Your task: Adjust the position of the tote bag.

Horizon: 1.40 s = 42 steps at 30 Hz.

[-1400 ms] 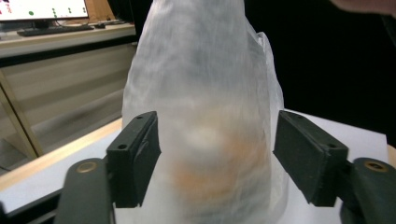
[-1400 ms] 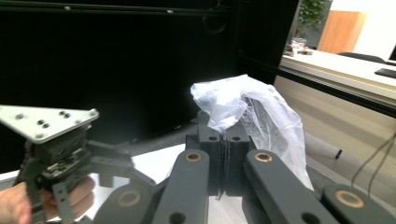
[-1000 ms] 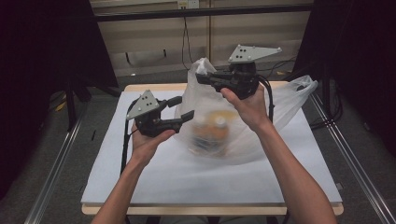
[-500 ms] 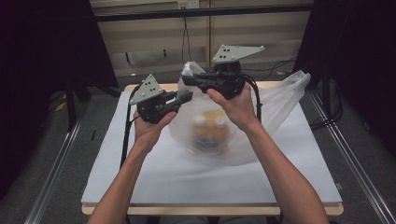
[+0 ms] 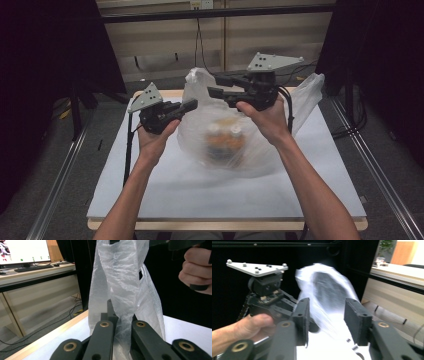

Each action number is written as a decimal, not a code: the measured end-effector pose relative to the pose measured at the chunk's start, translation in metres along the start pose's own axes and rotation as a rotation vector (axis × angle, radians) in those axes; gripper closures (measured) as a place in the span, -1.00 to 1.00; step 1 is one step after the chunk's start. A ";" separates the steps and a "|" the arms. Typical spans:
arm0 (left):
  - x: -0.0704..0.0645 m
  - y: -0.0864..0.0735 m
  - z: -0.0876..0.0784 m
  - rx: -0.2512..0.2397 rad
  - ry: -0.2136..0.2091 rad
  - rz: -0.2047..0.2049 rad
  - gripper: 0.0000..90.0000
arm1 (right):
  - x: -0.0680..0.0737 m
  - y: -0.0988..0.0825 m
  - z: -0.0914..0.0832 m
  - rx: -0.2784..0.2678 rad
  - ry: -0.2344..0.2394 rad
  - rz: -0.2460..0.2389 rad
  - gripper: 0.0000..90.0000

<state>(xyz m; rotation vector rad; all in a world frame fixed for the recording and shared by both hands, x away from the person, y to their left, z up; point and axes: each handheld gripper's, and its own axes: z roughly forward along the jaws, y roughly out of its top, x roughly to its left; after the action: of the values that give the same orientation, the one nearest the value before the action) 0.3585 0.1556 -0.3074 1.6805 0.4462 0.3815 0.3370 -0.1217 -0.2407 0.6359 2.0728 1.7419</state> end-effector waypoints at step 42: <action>0.012 -0.007 -0.033 -0.021 0.011 -0.012 1.00 | -0.115 -0.090 -0.139 0.084 -0.452 0.207 -0.51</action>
<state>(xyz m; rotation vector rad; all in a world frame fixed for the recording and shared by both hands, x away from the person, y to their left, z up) 0.3525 0.1906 -0.3094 1.6560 0.4586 0.3856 0.3484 -0.3123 -0.3063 1.1837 1.8171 1.4431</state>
